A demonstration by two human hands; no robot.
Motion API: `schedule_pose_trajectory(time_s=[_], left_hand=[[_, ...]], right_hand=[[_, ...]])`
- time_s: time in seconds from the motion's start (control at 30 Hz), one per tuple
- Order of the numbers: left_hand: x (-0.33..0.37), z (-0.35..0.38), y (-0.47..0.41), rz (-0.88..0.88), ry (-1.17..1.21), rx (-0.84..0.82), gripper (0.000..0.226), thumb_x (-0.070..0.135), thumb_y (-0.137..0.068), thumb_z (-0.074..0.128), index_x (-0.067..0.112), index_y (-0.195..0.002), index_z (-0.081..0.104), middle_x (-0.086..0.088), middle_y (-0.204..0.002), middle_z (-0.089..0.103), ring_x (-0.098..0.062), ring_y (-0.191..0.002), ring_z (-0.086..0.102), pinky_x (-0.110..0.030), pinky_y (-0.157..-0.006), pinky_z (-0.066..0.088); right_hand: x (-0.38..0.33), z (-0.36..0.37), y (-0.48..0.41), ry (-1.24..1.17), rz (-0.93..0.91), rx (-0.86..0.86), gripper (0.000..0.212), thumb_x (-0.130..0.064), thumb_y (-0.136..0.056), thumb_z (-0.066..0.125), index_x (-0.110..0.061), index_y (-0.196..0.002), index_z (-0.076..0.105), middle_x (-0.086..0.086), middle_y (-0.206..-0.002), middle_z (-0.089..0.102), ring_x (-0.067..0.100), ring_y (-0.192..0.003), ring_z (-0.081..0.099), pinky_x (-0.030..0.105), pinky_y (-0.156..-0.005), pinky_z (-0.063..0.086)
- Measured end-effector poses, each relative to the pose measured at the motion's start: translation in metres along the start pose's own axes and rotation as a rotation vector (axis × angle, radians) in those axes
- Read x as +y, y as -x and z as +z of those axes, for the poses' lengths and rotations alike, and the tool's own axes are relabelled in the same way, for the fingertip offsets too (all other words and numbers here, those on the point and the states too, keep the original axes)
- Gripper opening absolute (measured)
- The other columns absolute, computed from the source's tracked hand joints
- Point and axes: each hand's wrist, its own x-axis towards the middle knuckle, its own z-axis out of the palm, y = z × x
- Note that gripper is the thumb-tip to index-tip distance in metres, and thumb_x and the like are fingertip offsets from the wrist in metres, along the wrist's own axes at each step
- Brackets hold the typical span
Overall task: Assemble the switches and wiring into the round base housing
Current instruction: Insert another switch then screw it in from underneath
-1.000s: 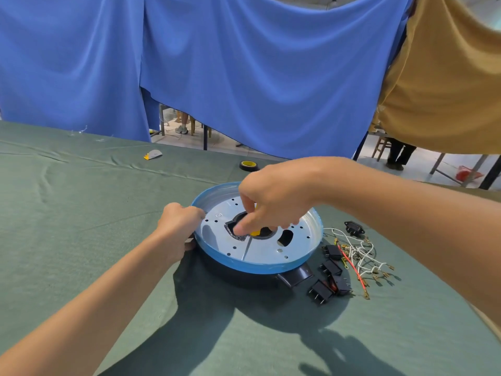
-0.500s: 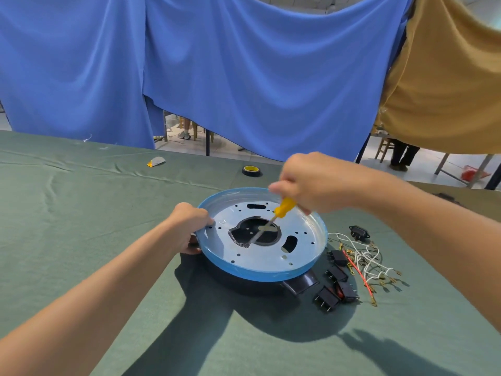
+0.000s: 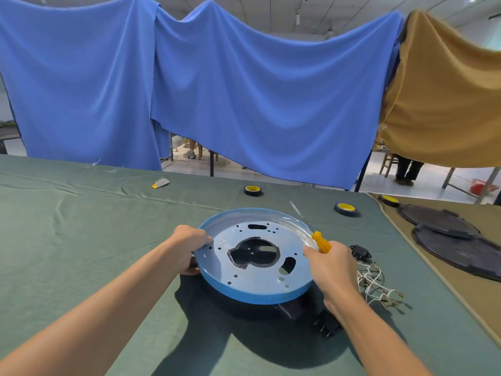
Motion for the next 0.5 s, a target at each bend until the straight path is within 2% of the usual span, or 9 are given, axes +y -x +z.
schedule_pose_trajectory(time_s=[0.1,0.2,0.3,0.4,0.5], left_hand=[[0.003,-0.004,0.0,-0.015,0.079,-0.028,0.011,0.01,-0.088,0.062,0.006,-0.086,0.052,-0.017,-0.095,0.062,-0.033,-0.076,0.06,-0.037,-0.056,0.048],[0.008,-0.007,0.002,-0.022,0.138,-0.088,0.01,0.015,-0.086,0.06,0.01,-0.087,0.051,-0.015,-0.086,0.06,-0.031,-0.069,0.056,-0.037,-0.06,0.043],[0.007,-0.005,0.0,-0.026,0.112,-0.122,0.011,0.018,-0.09,0.058,0.012,-0.09,0.048,-0.015,-0.089,0.057,-0.031,-0.069,0.053,-0.038,-0.059,0.039],[-0.002,-0.004,-0.009,-0.043,0.122,-0.094,0.013,0.015,-0.093,0.06,0.008,-0.092,0.049,-0.018,-0.095,0.058,-0.034,-0.073,0.054,-0.039,-0.058,0.041],[-0.007,-0.013,-0.012,-0.015,0.146,-0.113,0.014,0.016,-0.093,0.062,0.007,-0.097,0.051,-0.018,-0.099,0.059,-0.035,-0.081,0.057,-0.044,-0.073,0.046]], right_hand=[[0.003,0.008,0.001,0.007,0.022,0.069,0.025,-0.015,-0.088,0.06,-0.014,-0.066,0.047,0.012,-0.082,0.058,0.025,-0.071,0.053,0.029,-0.052,0.031],[0.006,0.007,0.002,-0.012,0.011,0.088,0.031,-0.015,-0.088,0.059,-0.016,-0.063,0.042,0.01,-0.078,0.053,0.021,-0.063,0.047,0.027,-0.049,0.027],[0.007,0.002,0.003,-0.068,-0.016,0.022,0.034,-0.028,-0.092,0.06,-0.015,-0.063,0.046,0.01,-0.076,0.055,0.018,-0.062,0.049,0.026,-0.049,0.032],[0.004,-0.011,0.0,-0.194,0.0,-0.13,0.044,-0.042,-0.093,0.055,-0.007,-0.066,0.054,0.011,-0.068,0.058,0.02,-0.064,0.052,0.031,-0.056,0.036],[0.004,-0.031,-0.007,-0.127,0.003,-0.15,0.052,-0.051,-0.092,0.051,-0.01,-0.061,0.057,0.002,-0.058,0.054,0.02,-0.061,0.052,0.032,-0.057,0.037]])
